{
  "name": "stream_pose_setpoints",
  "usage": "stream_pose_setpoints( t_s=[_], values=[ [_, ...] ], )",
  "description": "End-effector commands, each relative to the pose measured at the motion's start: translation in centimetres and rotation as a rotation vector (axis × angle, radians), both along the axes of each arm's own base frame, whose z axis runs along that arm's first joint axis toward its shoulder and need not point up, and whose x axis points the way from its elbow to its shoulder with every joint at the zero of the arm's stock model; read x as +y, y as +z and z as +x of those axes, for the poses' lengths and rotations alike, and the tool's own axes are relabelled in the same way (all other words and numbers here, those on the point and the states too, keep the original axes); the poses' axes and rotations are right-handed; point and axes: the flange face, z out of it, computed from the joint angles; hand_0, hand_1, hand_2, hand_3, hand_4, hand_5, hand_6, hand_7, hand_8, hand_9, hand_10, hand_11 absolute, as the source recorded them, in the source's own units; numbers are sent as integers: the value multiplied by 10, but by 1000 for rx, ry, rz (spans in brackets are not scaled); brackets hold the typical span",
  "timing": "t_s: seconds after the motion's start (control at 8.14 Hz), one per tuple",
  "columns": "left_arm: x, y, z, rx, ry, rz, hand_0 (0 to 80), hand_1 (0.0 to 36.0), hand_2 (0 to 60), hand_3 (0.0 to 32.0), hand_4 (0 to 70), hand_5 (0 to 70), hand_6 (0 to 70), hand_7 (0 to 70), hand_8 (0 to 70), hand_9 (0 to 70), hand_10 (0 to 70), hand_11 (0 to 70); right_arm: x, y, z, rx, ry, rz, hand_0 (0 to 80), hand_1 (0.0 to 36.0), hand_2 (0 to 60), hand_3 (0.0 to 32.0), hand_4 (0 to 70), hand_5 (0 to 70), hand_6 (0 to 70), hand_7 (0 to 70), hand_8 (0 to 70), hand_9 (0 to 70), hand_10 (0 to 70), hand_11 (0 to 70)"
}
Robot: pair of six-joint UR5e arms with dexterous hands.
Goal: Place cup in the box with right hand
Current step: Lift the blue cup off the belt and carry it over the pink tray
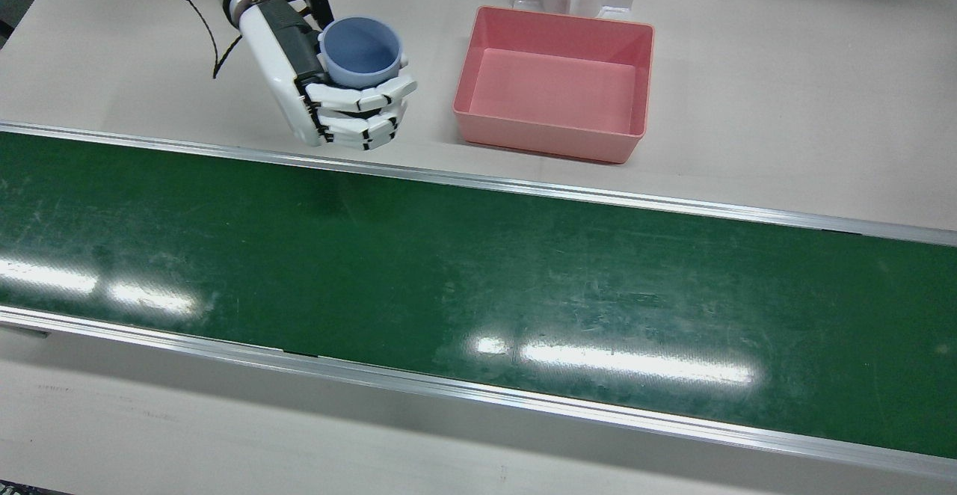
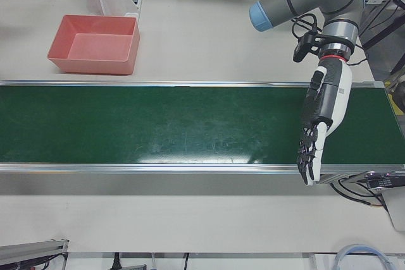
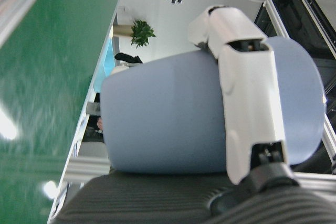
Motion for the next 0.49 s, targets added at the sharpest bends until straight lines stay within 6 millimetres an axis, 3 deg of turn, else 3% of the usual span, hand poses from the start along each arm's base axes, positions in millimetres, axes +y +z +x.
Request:
stream_pose_setpoints(
  t_s=[0.0, 0.25, 0.37],
  values=[
    [0, 0, 0, 0, 1, 2, 0, 0, 0, 0, 0, 0, 0, 0, 0, 0, 0, 0, 112, -33, -101, 22, -161, 66, 800, 360, 600, 0, 251, 257, 473, 700, 700, 700, 463, 684],
    [0, 0, 0, 0, 1, 2, 0, 0, 0, 0, 0, 0, 0, 0, 0, 0, 0, 0, 168, -21, -149, 85, -215, 56, 779, 360, 600, 0, 202, 239, 459, 700, 700, 700, 449, 661],
    [0, 0, 0, 0, -1, 2, 0, 0, 0, 0, 0, 0, 0, 0, 0, 0, 0, 0, 184, -13, -172, 97, -250, 50, 659, 360, 600, 0, 163, 223, 435, 700, 700, 700, 426, 626]
  ],
)
